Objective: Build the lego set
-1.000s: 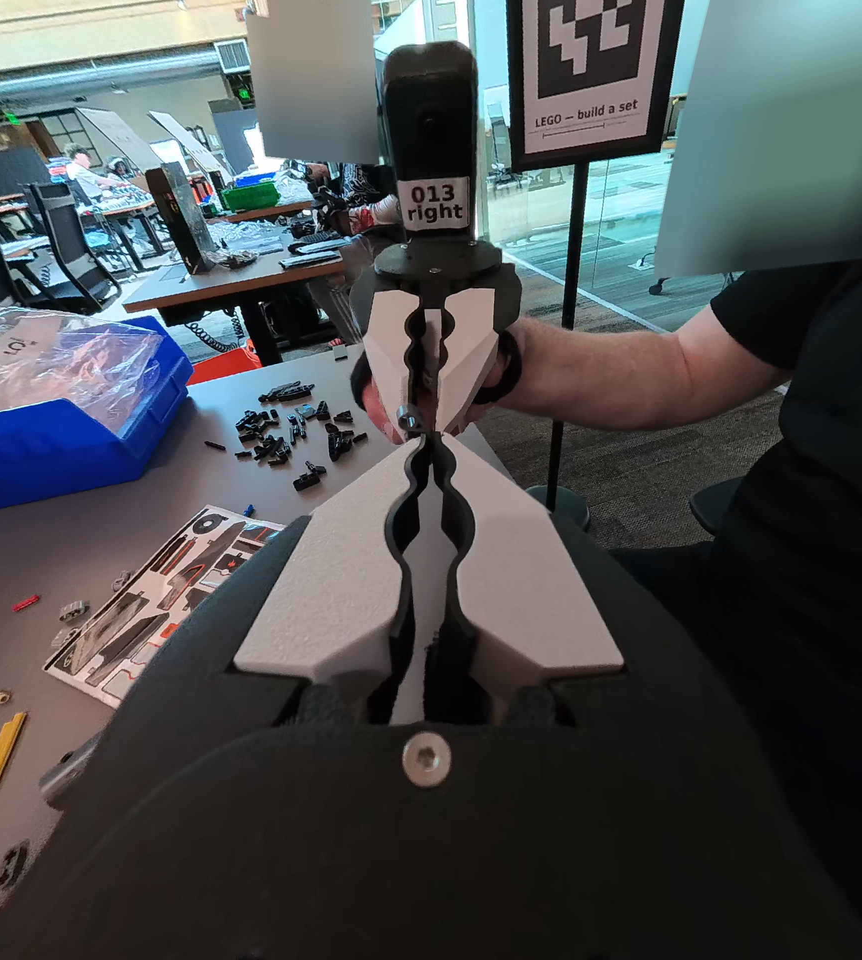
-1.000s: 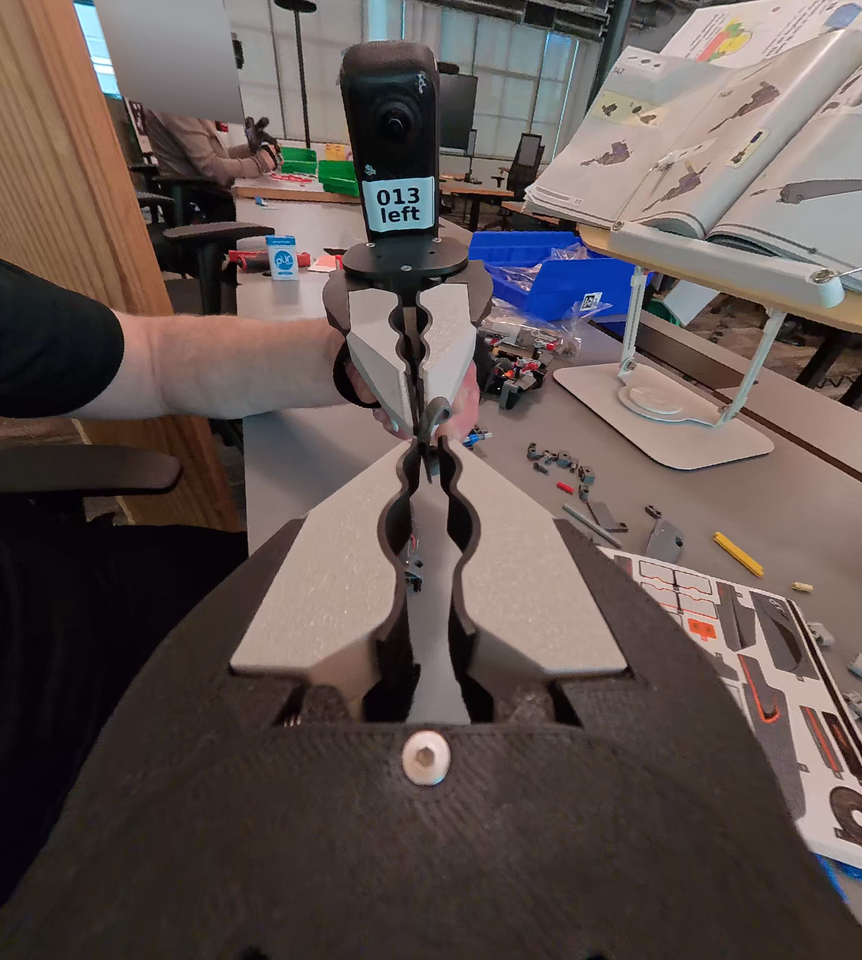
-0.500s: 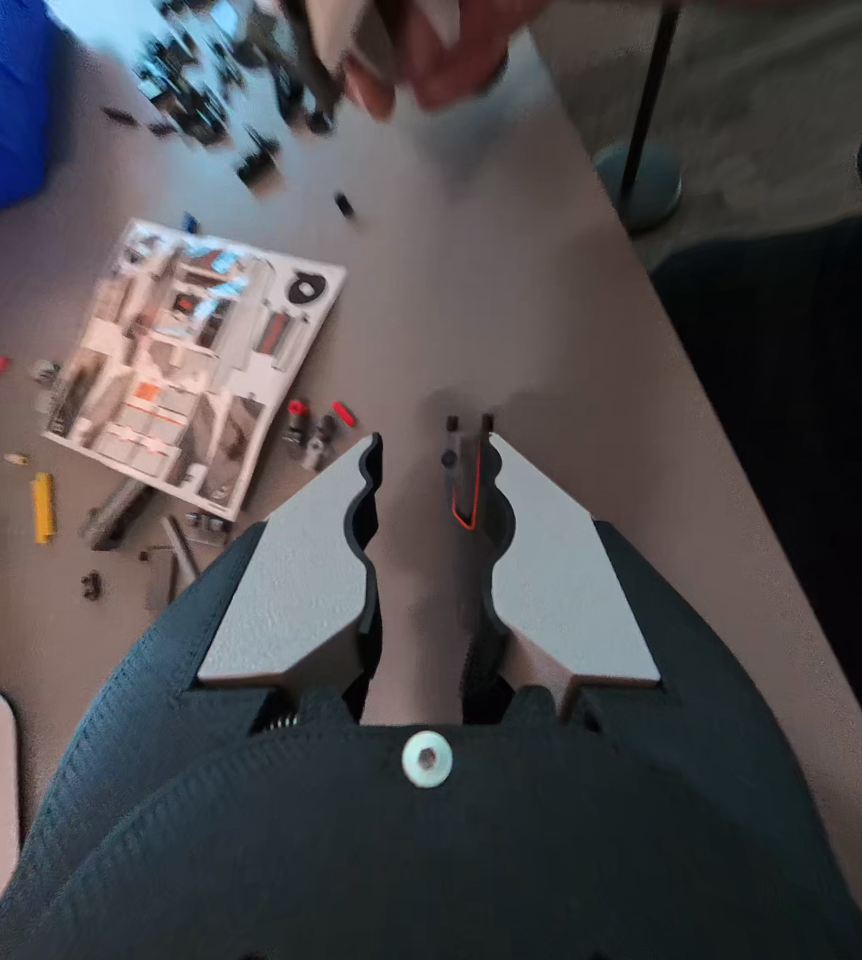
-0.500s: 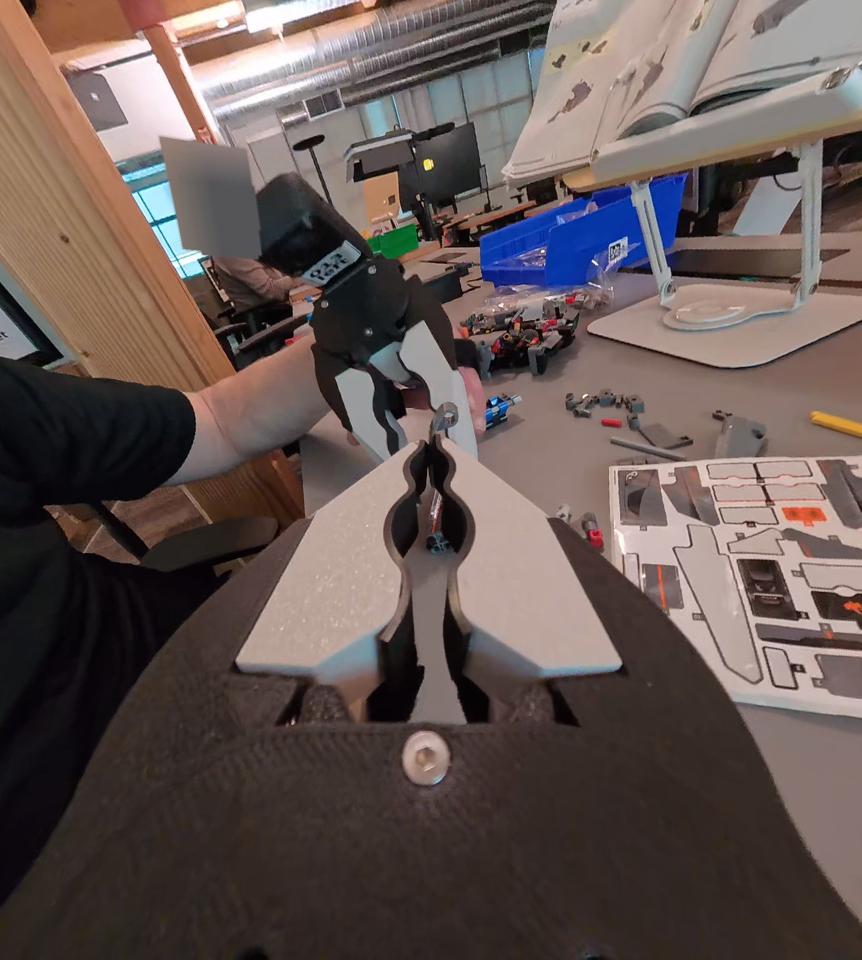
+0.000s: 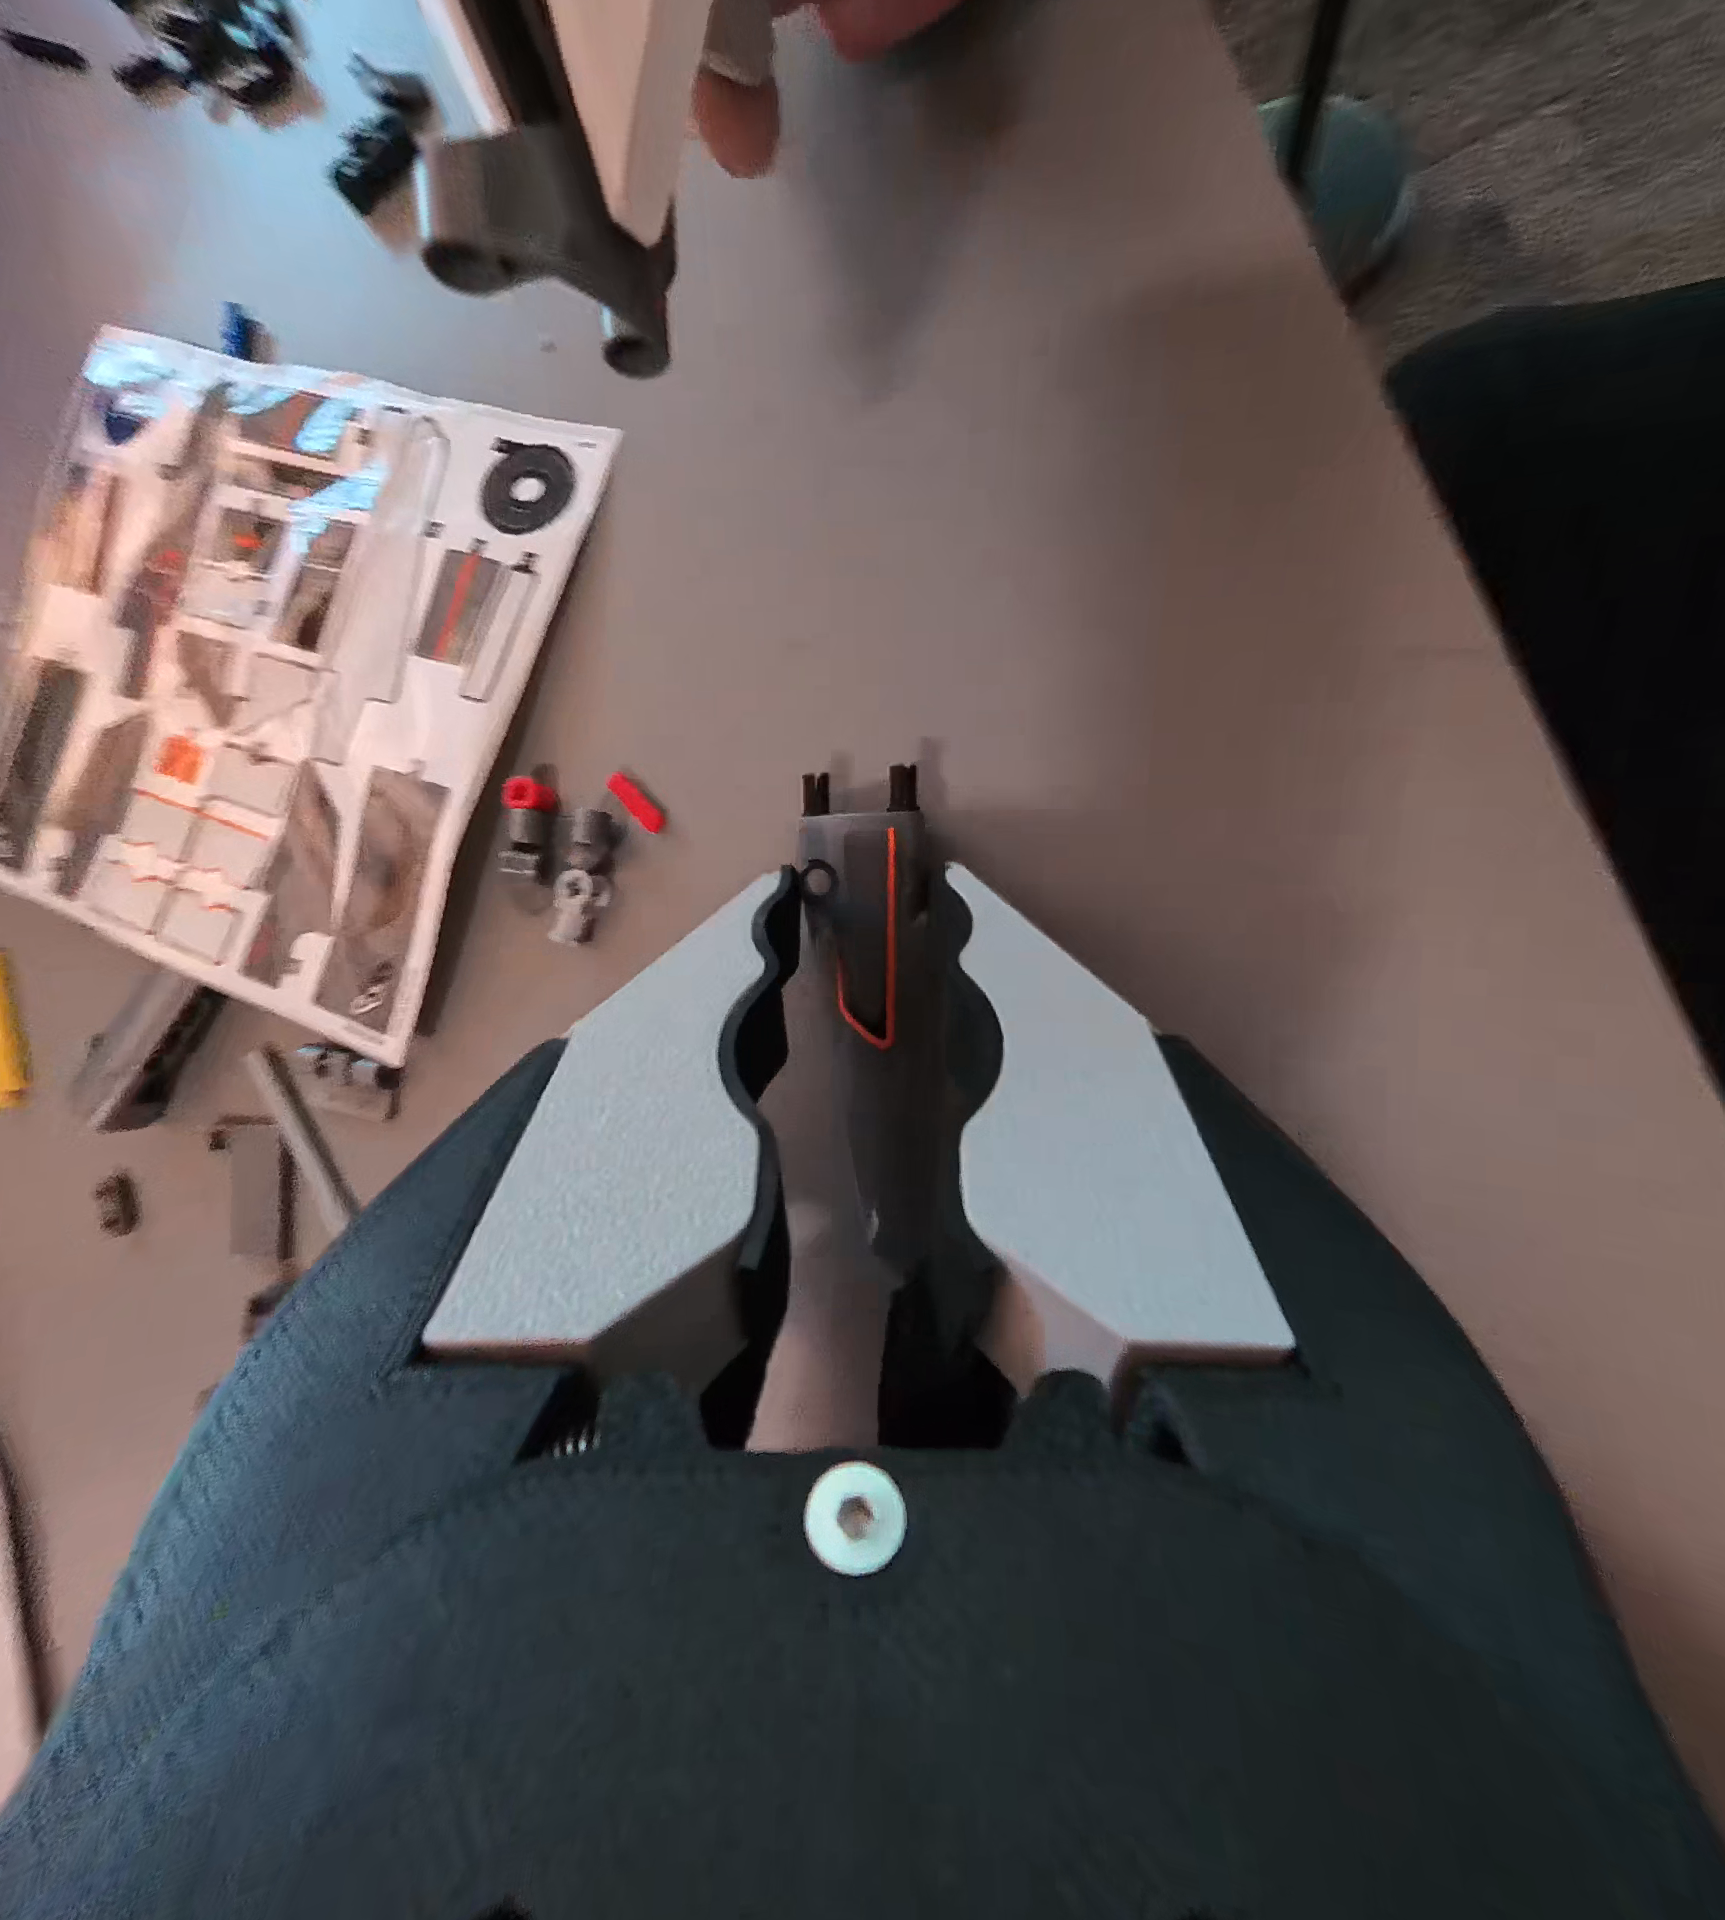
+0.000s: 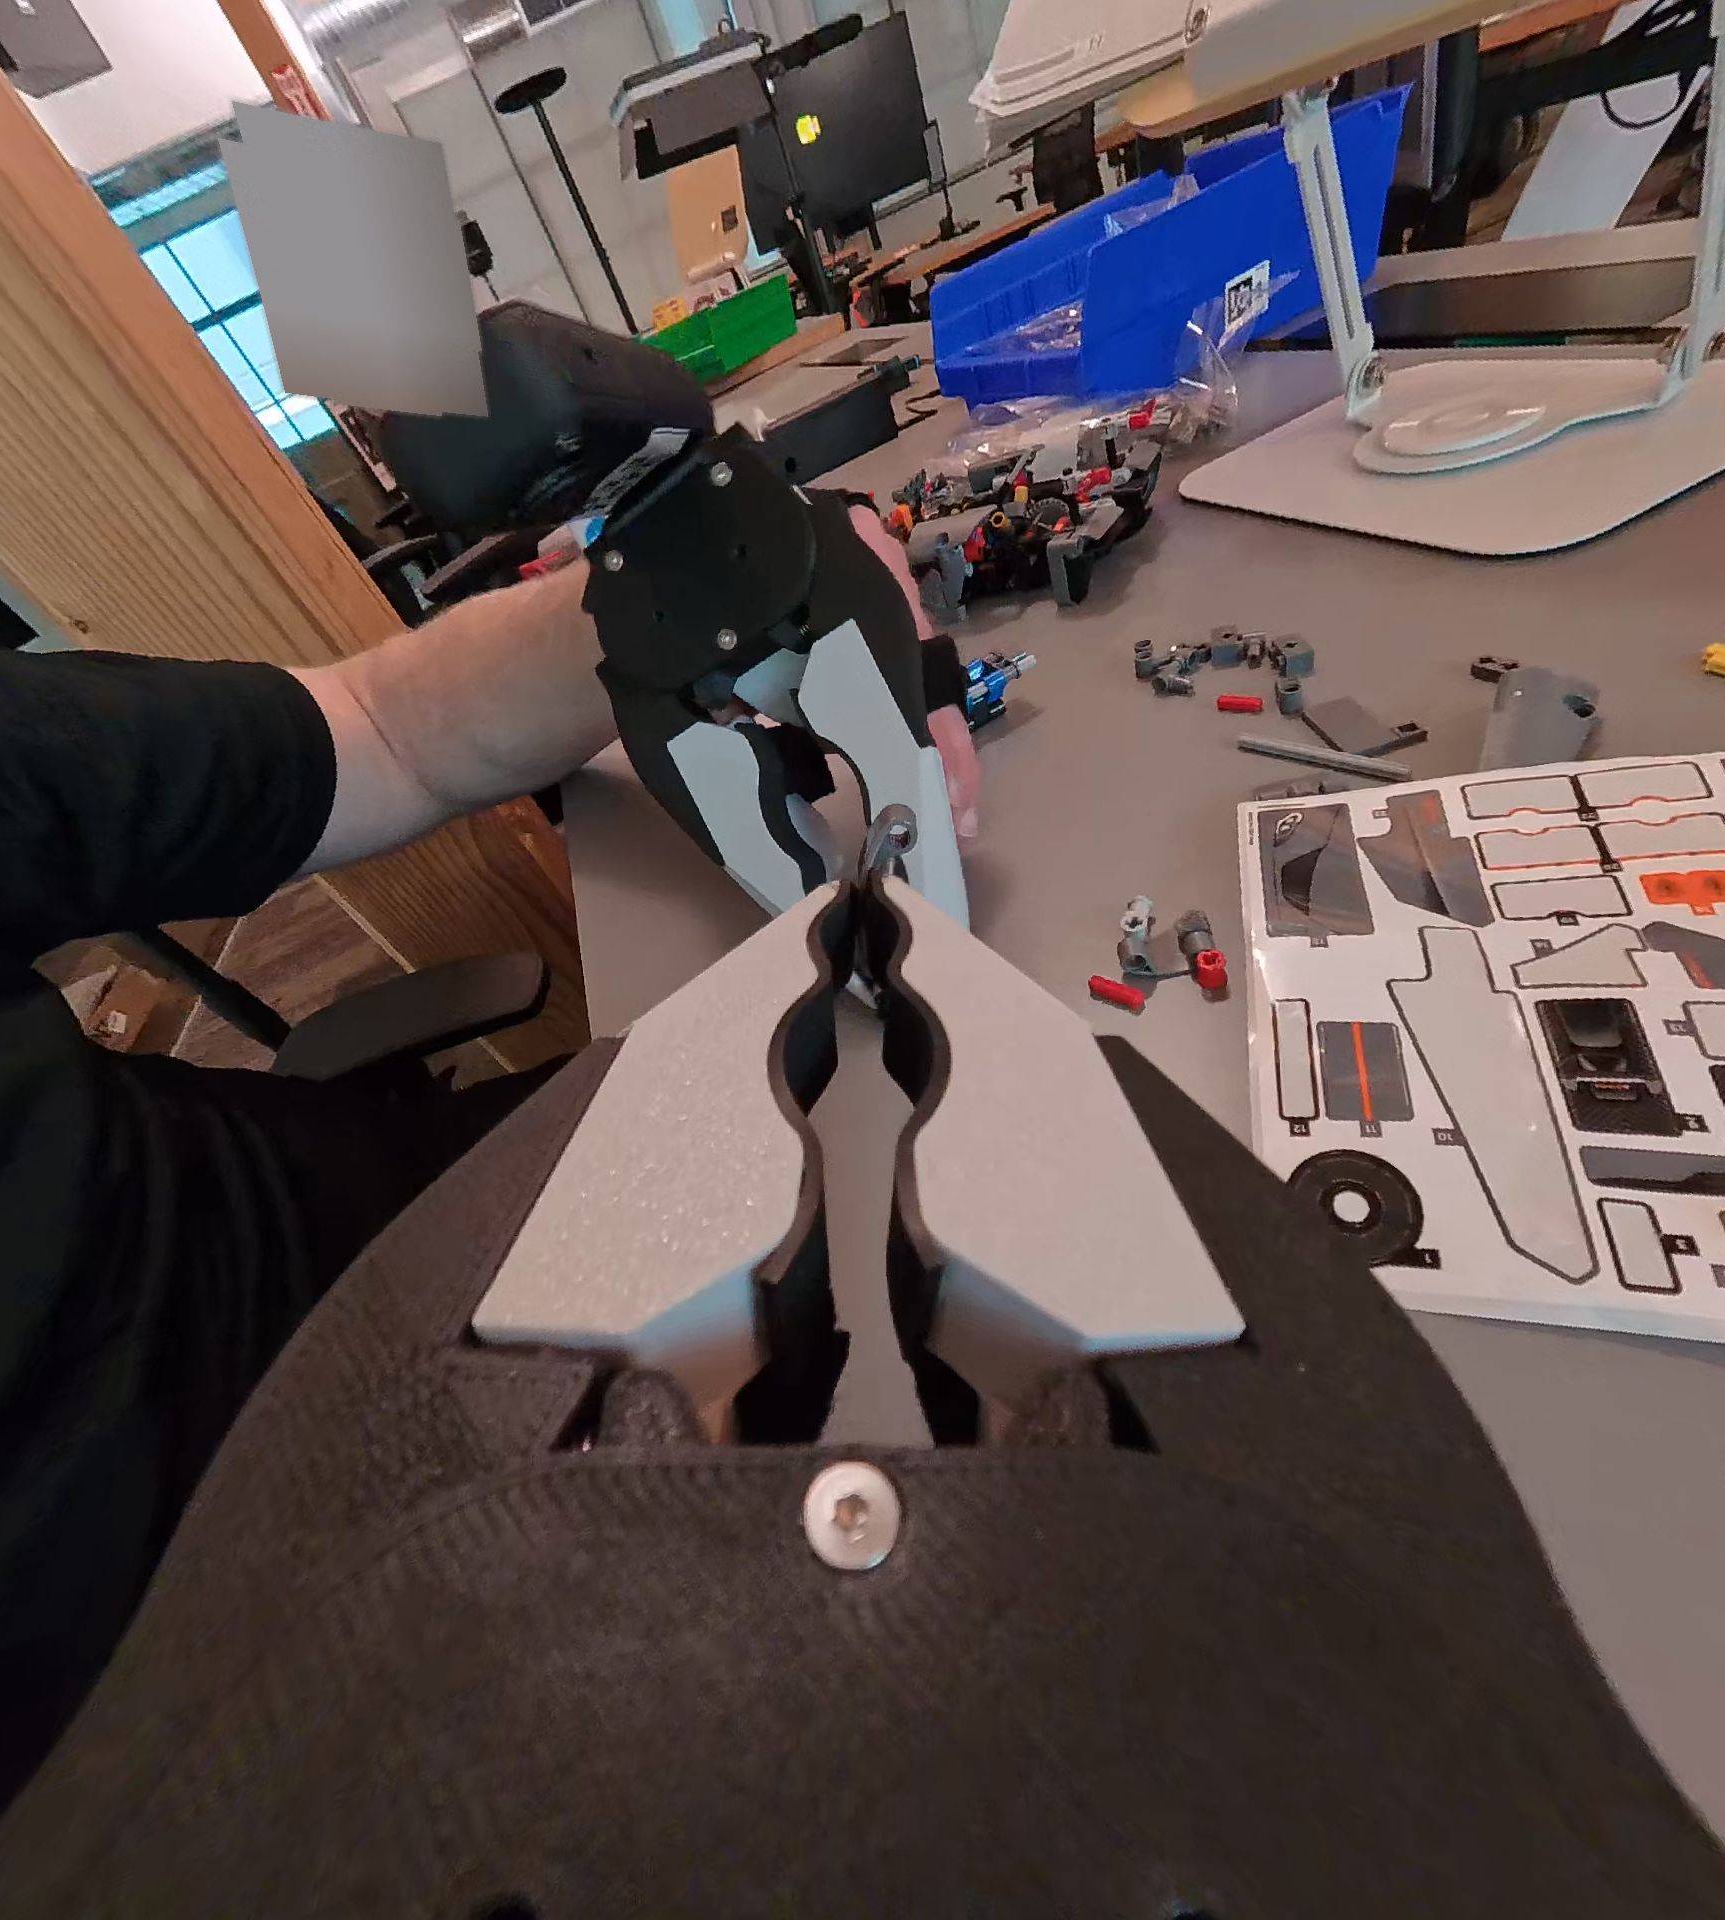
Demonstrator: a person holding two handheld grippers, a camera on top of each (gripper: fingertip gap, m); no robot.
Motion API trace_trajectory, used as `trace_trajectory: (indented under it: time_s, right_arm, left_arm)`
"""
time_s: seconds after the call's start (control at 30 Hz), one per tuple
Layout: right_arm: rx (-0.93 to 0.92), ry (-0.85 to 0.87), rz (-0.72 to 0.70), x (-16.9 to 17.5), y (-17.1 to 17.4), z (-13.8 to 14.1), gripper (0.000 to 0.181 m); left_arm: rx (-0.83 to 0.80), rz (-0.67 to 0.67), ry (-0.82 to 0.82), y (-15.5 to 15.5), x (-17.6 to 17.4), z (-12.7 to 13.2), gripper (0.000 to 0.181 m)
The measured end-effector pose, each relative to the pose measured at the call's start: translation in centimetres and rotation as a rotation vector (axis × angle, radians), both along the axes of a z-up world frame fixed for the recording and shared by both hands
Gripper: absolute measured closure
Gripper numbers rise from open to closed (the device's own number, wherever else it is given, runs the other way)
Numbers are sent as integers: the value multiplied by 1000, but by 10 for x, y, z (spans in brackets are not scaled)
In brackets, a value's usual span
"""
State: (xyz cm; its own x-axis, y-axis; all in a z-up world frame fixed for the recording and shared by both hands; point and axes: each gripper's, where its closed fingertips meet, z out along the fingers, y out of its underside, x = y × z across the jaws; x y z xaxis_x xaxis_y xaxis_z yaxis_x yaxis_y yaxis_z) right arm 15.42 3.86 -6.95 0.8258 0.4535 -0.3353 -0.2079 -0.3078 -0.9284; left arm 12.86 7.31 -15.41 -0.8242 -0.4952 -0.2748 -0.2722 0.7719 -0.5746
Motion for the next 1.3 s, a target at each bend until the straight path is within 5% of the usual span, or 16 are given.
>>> trace_trajectory:
  time_s: [0.03,0.27,0.4,1.3]
  right_arm:
    - [-5,4,-3,0,0,-1,181]
    - [-20,53,-29,-3,5,-1,181]
    - [-12,91,-49,-4,11,2,181]
    - [48,249,2,-8,11,16,181]
  left_arm:
    - [38,27,-54,3,4,1,160]
    - [347,112,-640,1,25,49,161]
    - [429,112,-843,-4,26,72,161]
    - [630,126,-1032,-2,22,98,161]
